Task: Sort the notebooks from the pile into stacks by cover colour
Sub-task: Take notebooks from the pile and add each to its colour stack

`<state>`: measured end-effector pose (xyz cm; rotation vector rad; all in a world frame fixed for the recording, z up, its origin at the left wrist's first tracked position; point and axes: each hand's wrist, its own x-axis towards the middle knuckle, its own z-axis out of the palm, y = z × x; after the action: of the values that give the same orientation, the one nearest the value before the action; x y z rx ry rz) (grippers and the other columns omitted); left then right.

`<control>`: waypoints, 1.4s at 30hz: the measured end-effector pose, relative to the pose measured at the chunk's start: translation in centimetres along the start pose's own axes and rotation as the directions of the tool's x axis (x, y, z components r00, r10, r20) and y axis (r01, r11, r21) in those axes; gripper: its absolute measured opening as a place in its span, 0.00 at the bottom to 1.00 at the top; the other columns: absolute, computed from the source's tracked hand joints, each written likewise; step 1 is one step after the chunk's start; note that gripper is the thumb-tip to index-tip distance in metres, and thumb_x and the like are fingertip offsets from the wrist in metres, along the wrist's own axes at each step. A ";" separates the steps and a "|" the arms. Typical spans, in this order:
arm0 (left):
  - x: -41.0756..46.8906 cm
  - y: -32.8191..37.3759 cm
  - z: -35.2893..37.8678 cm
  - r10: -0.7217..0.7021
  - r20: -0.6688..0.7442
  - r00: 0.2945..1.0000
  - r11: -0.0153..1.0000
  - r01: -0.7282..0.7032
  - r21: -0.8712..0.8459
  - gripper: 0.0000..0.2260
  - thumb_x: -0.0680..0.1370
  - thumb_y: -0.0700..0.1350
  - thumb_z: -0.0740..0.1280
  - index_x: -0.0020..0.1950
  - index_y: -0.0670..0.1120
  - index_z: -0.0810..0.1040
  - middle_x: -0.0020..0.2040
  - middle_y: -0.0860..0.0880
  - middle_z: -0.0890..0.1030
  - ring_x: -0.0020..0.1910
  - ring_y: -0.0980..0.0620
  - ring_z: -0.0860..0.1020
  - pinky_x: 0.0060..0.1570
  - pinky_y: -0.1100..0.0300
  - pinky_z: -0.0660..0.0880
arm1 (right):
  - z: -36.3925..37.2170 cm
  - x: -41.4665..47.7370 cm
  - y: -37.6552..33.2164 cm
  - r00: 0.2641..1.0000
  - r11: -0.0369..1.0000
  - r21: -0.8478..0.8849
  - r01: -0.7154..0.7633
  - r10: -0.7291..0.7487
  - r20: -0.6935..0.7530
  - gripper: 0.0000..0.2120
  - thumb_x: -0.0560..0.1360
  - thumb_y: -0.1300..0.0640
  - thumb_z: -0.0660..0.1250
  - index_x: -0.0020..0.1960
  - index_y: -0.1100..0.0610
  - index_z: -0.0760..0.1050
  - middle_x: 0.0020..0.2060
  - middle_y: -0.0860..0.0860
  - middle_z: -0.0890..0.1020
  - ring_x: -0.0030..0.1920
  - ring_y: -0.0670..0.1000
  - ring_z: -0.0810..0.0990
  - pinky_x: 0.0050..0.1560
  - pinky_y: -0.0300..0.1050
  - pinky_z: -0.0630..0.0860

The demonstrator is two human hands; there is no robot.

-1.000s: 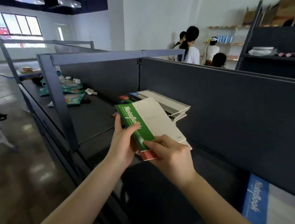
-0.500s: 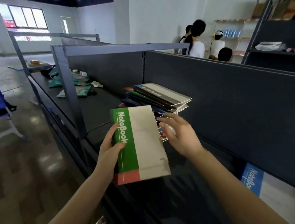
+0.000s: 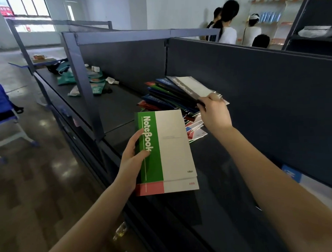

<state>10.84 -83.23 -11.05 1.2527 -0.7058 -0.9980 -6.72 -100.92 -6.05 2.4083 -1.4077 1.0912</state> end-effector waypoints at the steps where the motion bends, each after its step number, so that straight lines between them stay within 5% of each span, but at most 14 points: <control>1: 0.0 -0.1 0.1 0.002 0.006 1.000 1.000 -0.002 0.002 0.25 0.78 0.33 0.62 0.63 0.62 0.71 0.54 0.52 0.76 0.47 0.51 0.80 0.32 0.64 0.77 | -0.3 -0.5 0.0 0.998 0.999 0.029 0.029 -0.027 -0.062 0.10 0.77 0.62 0.65 0.55 0.63 0.80 0.46 0.60 0.79 0.42 0.63 0.79 0.55 0.63 0.75; 4: -0.2 -0.8 0.7 0.027 0.033 0.999 1.000 -0.027 0.001 0.25 0.78 0.33 0.62 0.64 0.62 0.71 0.55 0.52 0.77 0.48 0.50 0.80 0.35 0.62 0.78 | -1.5 -3.1 -0.5 0.977 0.985 0.101 0.138 -0.119 -0.176 0.09 0.73 0.60 0.69 0.51 0.62 0.82 0.41 0.58 0.80 0.38 0.57 0.78 0.48 0.63 0.78; 8: -0.4 -1.2 2.4 0.042 0.042 0.998 0.988 -0.035 -0.148 0.21 0.79 0.35 0.59 0.63 0.58 0.74 0.52 0.51 0.81 0.42 0.53 0.83 0.35 0.61 0.79 | -3.0 -8.2 -1.9 0.955 0.945 0.186 0.271 -0.239 -0.175 0.16 0.70 0.51 0.67 0.53 0.59 0.83 0.45 0.54 0.81 0.46 0.49 0.78 0.60 0.63 0.73; 13: -0.9 -1.7 4.9 0.106 0.108 0.988 0.971 -0.080 -0.226 0.16 0.81 0.40 0.58 0.64 0.56 0.72 0.56 0.49 0.81 0.50 0.54 0.82 0.45 0.59 0.77 | -3.5 -14.1 -3.1 0.948 0.926 0.209 0.315 -0.319 -0.015 0.20 0.68 0.44 0.69 0.54 0.55 0.82 0.55 0.51 0.82 0.57 0.51 0.80 0.66 0.60 0.67; 18: -2.4 -3.2 6.7 0.179 0.163 0.970 0.982 -0.167 -0.086 0.28 0.77 0.32 0.62 0.70 0.59 0.68 0.63 0.59 0.76 0.61 0.59 0.76 0.56 0.59 0.74 | -4.2 -17.6 -2.3 0.911 0.935 0.215 0.282 -0.331 0.245 0.27 0.70 0.37 0.64 0.61 0.52 0.78 0.64 0.49 0.77 0.69 0.53 0.70 0.70 0.64 0.62; 22: -4.0 -4.4 8.8 0.170 0.231 0.958 0.985 -0.159 -0.066 0.27 0.77 0.30 0.61 0.67 0.58 0.71 0.60 0.60 0.77 0.58 0.61 0.77 0.50 0.65 0.75 | -6.0 -19.0 -0.3 0.959 0.961 0.259 0.098 -0.161 0.235 0.23 0.74 0.40 0.61 0.60 0.54 0.79 0.64 0.51 0.77 0.67 0.53 0.71 0.69 0.61 0.64; 25: -5.0 -5.0 10.9 0.134 0.266 0.955 0.991 -0.132 -0.024 0.25 0.77 0.31 0.63 0.64 0.58 0.73 0.58 0.60 0.78 0.56 0.62 0.78 0.47 0.67 0.74 | -7.7 -19.6 2.3 0.969 0.956 0.240 -0.170 0.118 0.217 0.24 0.76 0.42 0.60 0.66 0.55 0.73 0.69 0.53 0.70 0.69 0.55 0.67 0.68 0.57 0.67; 28: -6.1 -5.5 13.2 0.111 0.331 0.937 0.993 -0.121 0.010 0.24 0.76 0.32 0.63 0.67 0.55 0.72 0.59 0.59 0.77 0.56 0.62 0.77 0.46 0.68 0.73 | -9.8 -20.6 5.3 0.873 0.851 0.240 -0.467 0.401 0.276 0.32 0.76 0.44 0.65 0.76 0.52 0.58 0.75 0.49 0.57 0.74 0.51 0.56 0.72 0.45 0.58; 32: -7.7 -6.6 16.5 0.088 0.440 0.894 0.994 -0.107 0.020 0.24 0.77 0.32 0.63 0.66 0.55 0.71 0.62 0.56 0.76 0.60 0.58 0.76 0.50 0.63 0.73 | -12.8 -22.4 8.4 0.705 0.633 0.311 -0.709 0.631 0.324 0.41 0.74 0.43 0.68 0.78 0.51 0.49 0.72 0.50 0.65 0.70 0.51 0.67 0.64 0.44 0.68; 35: -8.9 -7.7 18.8 0.058 0.507 0.860 0.991 -0.109 0.071 0.24 0.77 0.33 0.64 0.66 0.58 0.71 0.62 0.57 0.75 0.61 0.58 0.75 0.55 0.59 0.74 | -14.8 -24.2 10.2 0.631 0.533 0.347 -0.771 0.711 0.309 0.40 0.74 0.46 0.69 0.78 0.49 0.50 0.65 0.48 0.72 0.63 0.49 0.72 0.52 0.37 0.67; 40: -10.7 -9.5 22.6 0.030 0.595 0.803 0.989 -0.111 0.099 0.25 0.77 0.32 0.64 0.65 0.59 0.71 0.64 0.55 0.75 0.62 0.57 0.75 0.56 0.62 0.74 | -17.8 -27.2 12.9 0.635 0.547 0.377 -0.747 0.755 0.162 0.34 0.73 0.50 0.72 0.74 0.49 0.60 0.55 0.42 0.76 0.55 0.48 0.78 0.51 0.44 0.78; 42: -11.6 -10.1 24.5 0.025 0.627 0.779 0.987 -0.117 0.106 0.26 0.77 0.32 0.65 0.66 0.59 0.71 0.64 0.57 0.74 0.63 0.59 0.73 0.60 0.63 0.73 | -19.2 -28.5 14.0 0.607 0.521 0.402 -0.753 0.786 0.118 0.31 0.72 0.52 0.72 0.70 0.51 0.62 0.53 0.42 0.75 0.53 0.47 0.77 0.44 0.37 0.76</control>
<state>-17.82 -83.47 -14.88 0.9890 -1.3527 -1.3357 -36.33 -79.90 -13.79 1.8527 -2.5675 1.8004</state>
